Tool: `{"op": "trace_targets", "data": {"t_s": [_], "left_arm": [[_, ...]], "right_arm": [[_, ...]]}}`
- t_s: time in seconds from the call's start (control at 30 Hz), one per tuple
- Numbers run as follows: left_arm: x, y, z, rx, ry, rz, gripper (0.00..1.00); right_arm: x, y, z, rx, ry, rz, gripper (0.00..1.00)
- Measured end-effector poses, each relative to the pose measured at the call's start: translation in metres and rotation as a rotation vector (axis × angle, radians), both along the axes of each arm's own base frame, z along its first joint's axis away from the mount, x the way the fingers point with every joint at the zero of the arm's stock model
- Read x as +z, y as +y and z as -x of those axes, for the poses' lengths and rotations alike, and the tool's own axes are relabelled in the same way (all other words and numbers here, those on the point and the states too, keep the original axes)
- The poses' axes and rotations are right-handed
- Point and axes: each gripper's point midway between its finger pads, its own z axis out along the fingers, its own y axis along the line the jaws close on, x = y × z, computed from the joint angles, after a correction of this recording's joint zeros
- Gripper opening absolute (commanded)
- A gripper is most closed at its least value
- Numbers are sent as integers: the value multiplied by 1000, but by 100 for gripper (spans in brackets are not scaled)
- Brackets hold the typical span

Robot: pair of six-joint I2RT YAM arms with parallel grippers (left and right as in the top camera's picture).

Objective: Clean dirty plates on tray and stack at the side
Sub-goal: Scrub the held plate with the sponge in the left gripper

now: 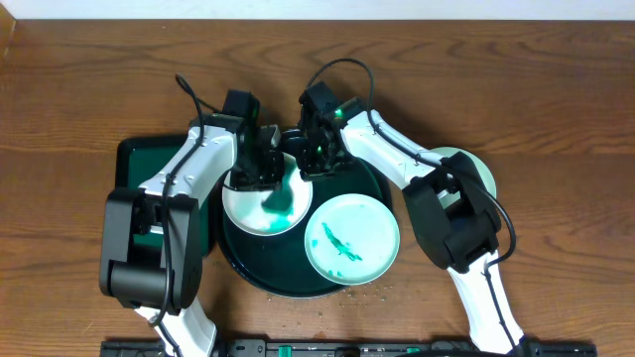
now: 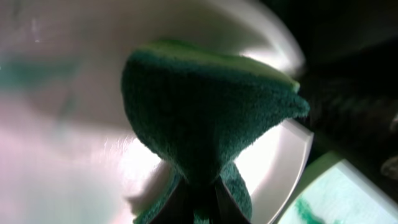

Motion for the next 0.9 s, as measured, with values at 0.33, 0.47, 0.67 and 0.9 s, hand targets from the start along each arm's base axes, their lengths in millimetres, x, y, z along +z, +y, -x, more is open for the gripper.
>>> {"op": "trace_targets", "data": {"t_s": [0.33, 0.47, 0.67, 0.9], "left_arm": [[-6, 32, -24, 125, -86, -227, 7], [-7, 73, -3, 265, -8, -459, 7], [-7, 79, 27, 303, 117, -492, 7], [-4, 27, 50, 116, 240, -154, 7]], "right_arm": [[0, 0, 0, 0, 0, 0, 1], [0, 0, 0, 0, 0, 0, 1], [0, 1, 0, 2, -1, -6, 1], [0, 3, 0, 9, -2, -11, 1]]}}
